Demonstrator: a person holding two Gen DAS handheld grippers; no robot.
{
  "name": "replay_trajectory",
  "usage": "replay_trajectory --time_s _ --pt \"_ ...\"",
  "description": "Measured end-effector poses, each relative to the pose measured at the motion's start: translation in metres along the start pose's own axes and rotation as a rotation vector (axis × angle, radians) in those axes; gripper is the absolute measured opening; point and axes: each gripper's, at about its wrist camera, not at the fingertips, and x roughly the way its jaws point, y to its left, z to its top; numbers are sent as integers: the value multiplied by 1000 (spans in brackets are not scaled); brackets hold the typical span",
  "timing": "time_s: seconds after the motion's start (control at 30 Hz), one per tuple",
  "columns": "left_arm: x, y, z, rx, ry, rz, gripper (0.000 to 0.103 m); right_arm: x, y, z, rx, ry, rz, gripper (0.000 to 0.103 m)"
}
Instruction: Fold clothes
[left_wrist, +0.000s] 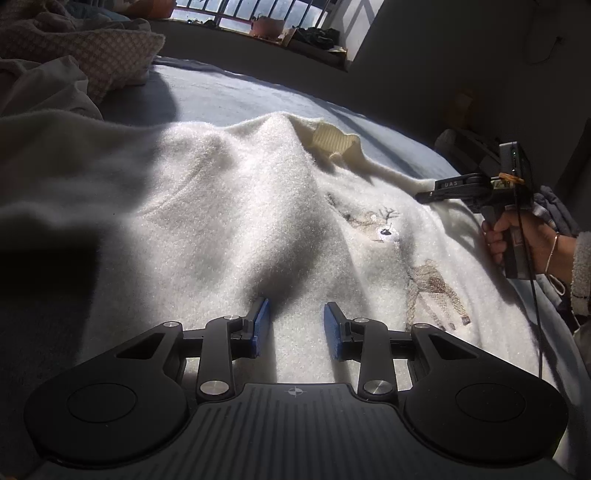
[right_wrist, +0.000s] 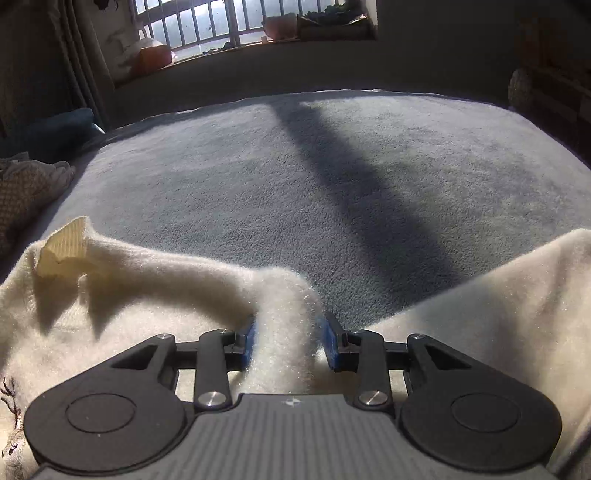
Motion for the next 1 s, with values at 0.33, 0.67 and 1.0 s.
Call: replay_trajectory --time_s 0.33,0.67,1.0 --pt "-5 13 26 -81 -68 -62 34 -12 -43 22 368 84 104 60" --pt "6 59 62 -39 -167 137 36 -11 -33 51 342 288 -31 77" --pt "-54 101 40 -256 -68 106 45 -61 37 76 -5 -30 -188 89"
